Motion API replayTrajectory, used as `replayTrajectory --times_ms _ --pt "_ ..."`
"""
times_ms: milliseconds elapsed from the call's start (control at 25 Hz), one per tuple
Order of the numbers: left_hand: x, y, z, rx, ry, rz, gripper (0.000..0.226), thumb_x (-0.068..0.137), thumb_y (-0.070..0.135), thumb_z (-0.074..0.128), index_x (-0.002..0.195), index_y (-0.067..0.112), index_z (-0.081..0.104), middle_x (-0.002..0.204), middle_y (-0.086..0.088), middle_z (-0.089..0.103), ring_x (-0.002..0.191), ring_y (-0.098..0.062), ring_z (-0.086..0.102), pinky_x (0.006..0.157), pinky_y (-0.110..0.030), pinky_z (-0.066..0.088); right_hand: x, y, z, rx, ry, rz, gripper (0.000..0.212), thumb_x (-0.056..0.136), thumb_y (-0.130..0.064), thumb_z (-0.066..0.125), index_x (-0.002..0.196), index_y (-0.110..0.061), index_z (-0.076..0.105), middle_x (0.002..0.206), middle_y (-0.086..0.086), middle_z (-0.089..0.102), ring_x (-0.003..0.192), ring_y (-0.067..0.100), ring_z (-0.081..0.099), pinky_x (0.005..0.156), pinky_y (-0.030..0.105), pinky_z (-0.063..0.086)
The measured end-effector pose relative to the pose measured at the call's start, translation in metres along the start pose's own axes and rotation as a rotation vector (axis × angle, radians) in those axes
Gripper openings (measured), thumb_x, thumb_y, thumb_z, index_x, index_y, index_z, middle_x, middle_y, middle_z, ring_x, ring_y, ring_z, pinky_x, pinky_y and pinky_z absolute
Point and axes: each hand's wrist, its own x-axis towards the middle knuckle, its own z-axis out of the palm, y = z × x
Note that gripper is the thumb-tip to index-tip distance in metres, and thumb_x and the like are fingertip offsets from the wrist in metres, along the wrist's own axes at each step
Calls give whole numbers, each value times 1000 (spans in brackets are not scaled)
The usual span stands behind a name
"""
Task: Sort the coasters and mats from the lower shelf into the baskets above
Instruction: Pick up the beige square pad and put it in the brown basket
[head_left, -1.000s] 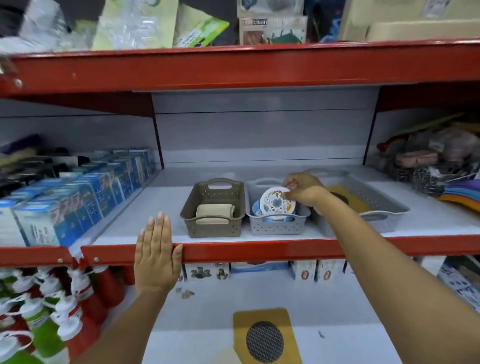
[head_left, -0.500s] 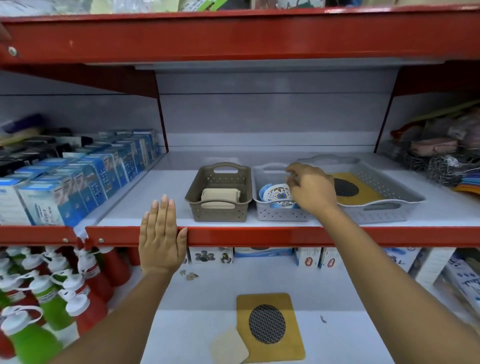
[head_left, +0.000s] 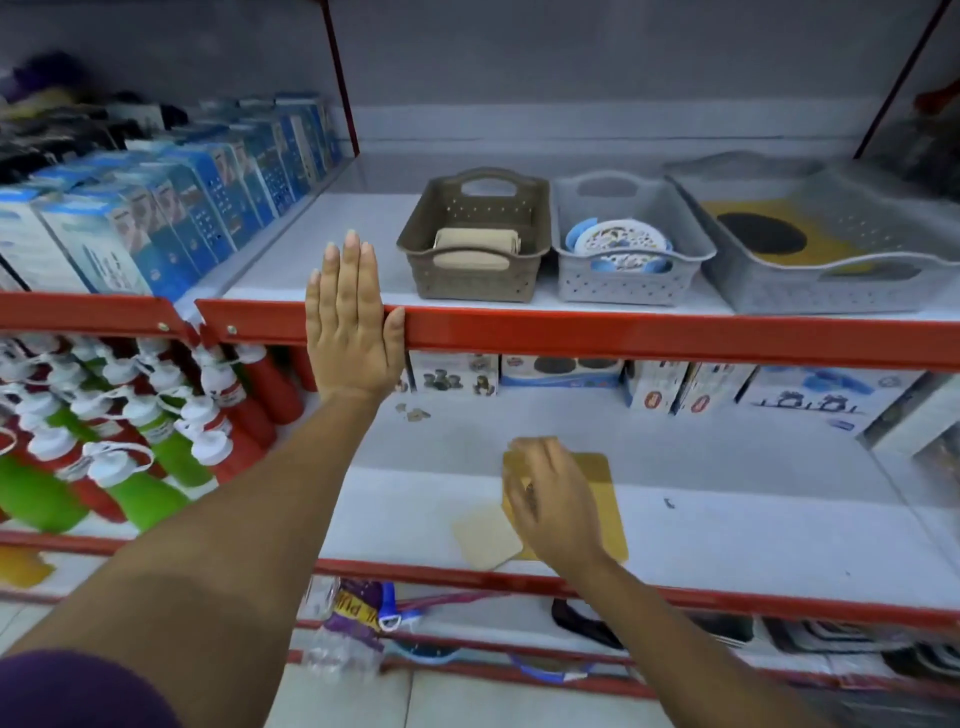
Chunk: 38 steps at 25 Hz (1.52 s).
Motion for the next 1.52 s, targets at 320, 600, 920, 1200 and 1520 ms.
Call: replayTrajectory --times_ms 320,600,920,1200,1520 --pt "2 -1 6 2 78 10 59 97 38 11 142 3 25 146 -16 35 146 -18 6 120 -28 -1 1 11 81 -196 -645 594 92 63 -45 81 134 -13 30 136 14 41 119 34 51 90 42 52" --pt "2 -2 7 9 99 22 58 97 38 12 142 5 25 147 -11 29 145 -6 -11 120 -28 -2 18 23 55 264 -556 670 31 77 -24 74 104 -12 65 101 4 66 101 23 63 87 35 49" --pt "3 -1 4 -14 78 13 58 97 36 14 145 4 21 149 -14 31 146 -10 -8 120 -30 -1 64 -47 -97 428 -303 239 12 80 -18 72 92 -16 71 90 6 72 80 28 67 77 44 56" --pt "1 -3 7 -58 98 54 57 98 36 12 150 14 2 160 6 -9 147 -14 -2 121 -33 1 152 -109 -196 626 45 44 14 82 -8 70 90 -19 68 74 3 67 70 20 65 68 34 54" --pt "2 -5 7 -83 103 59 57 98 36 15 150 13 6 160 3 -3 147 -16 3 121 -34 5 274 -76 -152 339 -142 253 27 76 -12 76 95 -21 60 119 13 63 106 33 63 89 48 55"
